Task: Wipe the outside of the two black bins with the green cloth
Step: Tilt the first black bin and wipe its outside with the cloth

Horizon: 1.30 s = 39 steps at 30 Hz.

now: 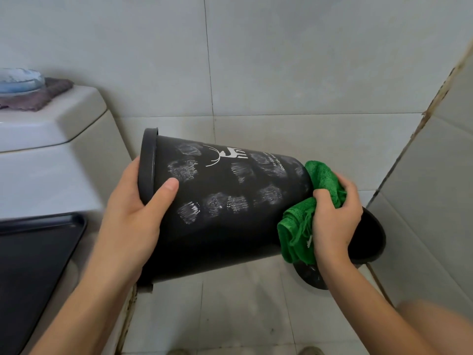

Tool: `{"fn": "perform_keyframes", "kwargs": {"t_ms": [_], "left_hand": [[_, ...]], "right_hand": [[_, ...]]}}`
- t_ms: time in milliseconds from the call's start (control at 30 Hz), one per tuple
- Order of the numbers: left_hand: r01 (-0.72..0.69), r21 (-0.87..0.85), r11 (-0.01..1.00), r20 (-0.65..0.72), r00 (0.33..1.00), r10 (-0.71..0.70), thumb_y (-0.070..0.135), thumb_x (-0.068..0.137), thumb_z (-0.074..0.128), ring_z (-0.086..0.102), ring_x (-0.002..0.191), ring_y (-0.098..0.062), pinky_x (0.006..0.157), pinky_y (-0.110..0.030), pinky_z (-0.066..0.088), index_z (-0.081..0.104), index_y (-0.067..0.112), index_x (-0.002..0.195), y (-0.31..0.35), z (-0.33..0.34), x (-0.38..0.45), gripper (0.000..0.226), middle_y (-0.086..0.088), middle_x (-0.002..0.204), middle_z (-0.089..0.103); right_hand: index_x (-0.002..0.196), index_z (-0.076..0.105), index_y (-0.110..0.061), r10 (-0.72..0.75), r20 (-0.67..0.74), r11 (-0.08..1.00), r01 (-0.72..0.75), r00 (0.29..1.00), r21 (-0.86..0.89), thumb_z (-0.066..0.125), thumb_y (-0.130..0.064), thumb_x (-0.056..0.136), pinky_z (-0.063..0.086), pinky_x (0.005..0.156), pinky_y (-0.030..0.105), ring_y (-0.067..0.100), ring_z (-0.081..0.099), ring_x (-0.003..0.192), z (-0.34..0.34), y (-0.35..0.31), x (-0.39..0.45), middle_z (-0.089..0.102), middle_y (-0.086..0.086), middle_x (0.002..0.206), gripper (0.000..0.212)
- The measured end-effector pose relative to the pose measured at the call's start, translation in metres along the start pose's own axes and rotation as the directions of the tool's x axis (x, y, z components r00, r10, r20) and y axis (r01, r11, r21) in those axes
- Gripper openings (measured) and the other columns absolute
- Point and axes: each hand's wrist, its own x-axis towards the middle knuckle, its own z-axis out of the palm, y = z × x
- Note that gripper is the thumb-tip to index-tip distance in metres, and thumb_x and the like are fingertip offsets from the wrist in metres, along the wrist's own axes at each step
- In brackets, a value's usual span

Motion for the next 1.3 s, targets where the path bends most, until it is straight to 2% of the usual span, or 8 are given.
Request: {"fn": "perform_keyframes", "kwargs": {"t_ms": [233, 367, 600, 767, 900, 1067, 1133, 1300], "left_hand": [[0.058, -0.146, 0.988, 0.003, 0.998, -0.058, 0.004, 0.092, 0.06, 0.069, 0.079, -0.004, 0.073, -0.028, 0.055, 0.057, 0.039, 0.099, -0.002, -0.002, 0.001, 0.036, 0.018, 0.087, 0.072], [0.087, -0.156, 0.984, 0.043, 0.996, -0.081, 0.016, 0.075, 0.07, 0.071, 0.081, -0.014, 0.079, -0.042, 0.054, 0.06, 0.043, 0.088, -0.006, -0.008, 0.004, 0.032, 0.013, 0.084, 0.072], [-0.016, -0.161, 0.987, 0.094, 0.995, 0.031, -0.01, 0.093, 0.05, 0.068, 0.097, 0.002, 0.075, -0.012, 0.053, 0.046, 0.038, 0.134, 0.001, 0.003, -0.001, 0.063, 0.023, 0.106, 0.071], [-0.06, -0.173, 0.983, 0.029, 0.997, 0.066, -0.014, 0.09, 0.05, 0.066, 0.104, -0.001, 0.086, -0.019, 0.055, 0.044, 0.033, 0.142, 0.001, 0.007, -0.006, 0.071, 0.019, 0.115, 0.069], [-0.05, -0.234, 0.971, -0.012, 0.999, 0.048, -0.017, 0.088, 0.049, 0.069, 0.101, -0.005, 0.088, -0.029, 0.056, 0.051, 0.041, 0.131, 0.001, 0.009, -0.007, 0.072, 0.018, 0.109, 0.071], [-0.036, -0.249, 0.968, 0.013, 0.999, 0.04, -0.017, 0.089, 0.048, 0.067, 0.109, -0.01, 0.093, -0.035, 0.053, 0.042, 0.033, 0.145, 0.0, 0.012, -0.011, 0.076, 0.013, 0.12, 0.069], [-0.031, -0.259, 0.965, 0.006, 0.999, 0.034, -0.016, 0.089, 0.048, 0.067, 0.109, -0.01, 0.092, -0.033, 0.054, 0.042, 0.033, 0.145, 0.0, 0.01, -0.011, 0.075, 0.015, 0.119, 0.069], [-0.024, -0.313, 0.95, -0.039, 0.999, 0.012, -0.014, 0.09, 0.048, 0.068, 0.106, -0.006, 0.087, -0.029, 0.056, 0.052, 0.048, 0.119, 0.004, 0.003, -0.009, 0.069, 0.026, 0.111, 0.069]], "right_hand": [[0.111, 0.062, -0.025, -0.045, -0.036, 0.998, 0.046, 0.998, 0.036, 0.058, -0.003, 0.082, 0.047, 0.077, 0.015, -0.006, 0.059, 0.084, -0.002, -0.001, 0.002, 0.062, -0.018, 0.094, 0.037], [0.113, 0.062, -0.022, -0.056, -0.022, 0.998, 0.057, 0.998, 0.024, 0.058, -0.003, 0.082, 0.046, 0.073, 0.008, -0.01, 0.057, 0.082, 0.0, 0.003, 0.0, 0.061, -0.018, 0.094, 0.037], [0.118, 0.063, -0.021, -0.075, -0.017, 0.997, 0.075, 0.997, -0.001, 0.058, -0.005, 0.085, 0.047, 0.077, 0.014, -0.009, 0.058, 0.086, -0.001, 0.006, 0.001, 0.062, -0.019, 0.096, 0.037], [0.131, 0.057, -0.021, -0.209, 0.044, 0.973, 0.212, 0.977, -0.088, 0.058, -0.014, 0.089, 0.046, 0.097, 0.024, 0.0, 0.056, 0.109, 0.001, 0.012, -0.011, 0.062, -0.01, 0.12, 0.043], [0.131, 0.057, -0.013, -0.45, 0.125, 0.872, 0.465, 0.884, -0.152, 0.056, -0.014, 0.087, 0.041, 0.109, 0.042, 0.017, 0.046, 0.133, 0.004, 0.025, -0.021, 0.053, -0.001, 0.138, 0.044], [0.124, 0.061, -0.002, -0.708, 0.292, 0.635, 0.76, 0.643, -0.136, 0.057, -0.008, 0.086, 0.038, 0.111, 0.036, 0.028, 0.046, 0.134, 0.003, 0.035, -0.042, 0.055, 0.015, 0.135, 0.039], [0.123, 0.062, -0.003, -0.727, 0.33, 0.591, 0.793, 0.603, -0.147, 0.057, -0.009, 0.085, 0.039, 0.11, 0.032, 0.028, 0.048, 0.132, 0.002, 0.037, -0.039, 0.055, 0.015, 0.135, 0.039], [0.128, 0.059, -0.012, -0.469, 0.131, 0.855, 0.486, 0.874, -0.18, 0.052, -0.015, 0.086, 0.046, 0.101, 0.041, 0.016, 0.057, 0.119, 0.002, 0.026, -0.004, 0.062, 0.005, 0.129, 0.043]]}}
